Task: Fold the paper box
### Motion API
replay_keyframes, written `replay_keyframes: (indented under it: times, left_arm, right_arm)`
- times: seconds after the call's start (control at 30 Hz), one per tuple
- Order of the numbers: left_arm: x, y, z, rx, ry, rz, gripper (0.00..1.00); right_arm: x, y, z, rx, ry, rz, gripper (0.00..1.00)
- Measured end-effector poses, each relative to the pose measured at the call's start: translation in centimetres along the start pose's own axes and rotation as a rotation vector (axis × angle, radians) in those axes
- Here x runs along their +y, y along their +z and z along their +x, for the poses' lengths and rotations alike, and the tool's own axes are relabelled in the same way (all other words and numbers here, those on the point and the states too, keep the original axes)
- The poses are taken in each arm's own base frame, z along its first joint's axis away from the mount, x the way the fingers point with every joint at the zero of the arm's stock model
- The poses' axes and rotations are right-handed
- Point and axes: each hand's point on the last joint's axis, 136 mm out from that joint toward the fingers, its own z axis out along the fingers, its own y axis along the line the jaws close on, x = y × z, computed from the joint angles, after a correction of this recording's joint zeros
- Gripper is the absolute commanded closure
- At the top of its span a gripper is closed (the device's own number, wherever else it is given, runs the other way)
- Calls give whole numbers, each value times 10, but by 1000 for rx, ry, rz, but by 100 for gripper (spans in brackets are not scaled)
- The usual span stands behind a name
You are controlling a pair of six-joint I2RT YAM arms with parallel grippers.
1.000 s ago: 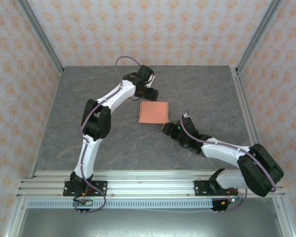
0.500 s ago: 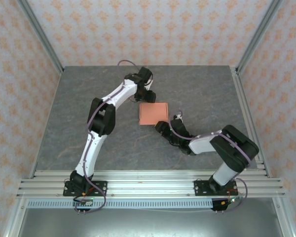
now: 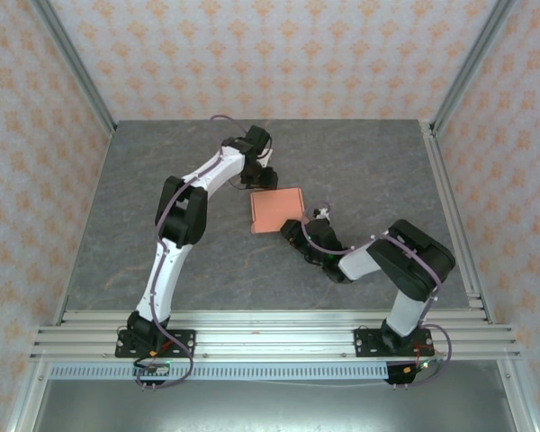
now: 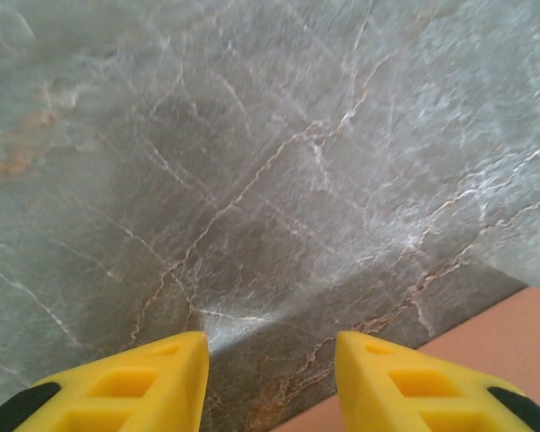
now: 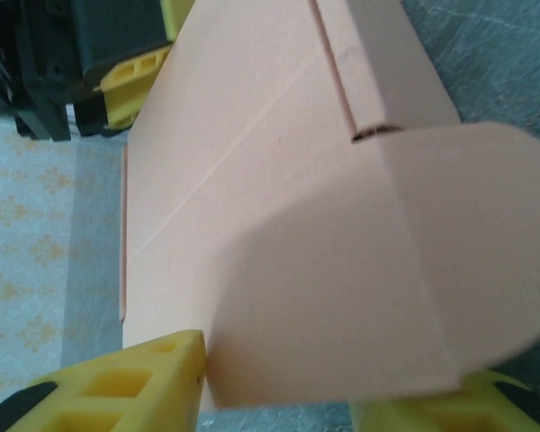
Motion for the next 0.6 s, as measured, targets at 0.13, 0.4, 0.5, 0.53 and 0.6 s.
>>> replay_keyframes:
  times: [0.13,0.4,0.5,0.53,0.6]
  left_arm:
    - [5,4,2,1,-9,-4,61]
    - [6,4,1,-12,-21,1,63]
    - [7,4,1,-14,-29,4,63]
    - [7,4,1,-15,-30,4,64]
    - [7,4,1,-15,-32,4,64]
  right_arm:
    - [2,2,0,-5,10,-14,62]
    - [5,5,0,-10,24,-43,71]
    - [7,6,1,-7,27,-52,71]
    - [7,6,1,-7,27,-55,71]
    - [7,5,1,-9,28,-60,66]
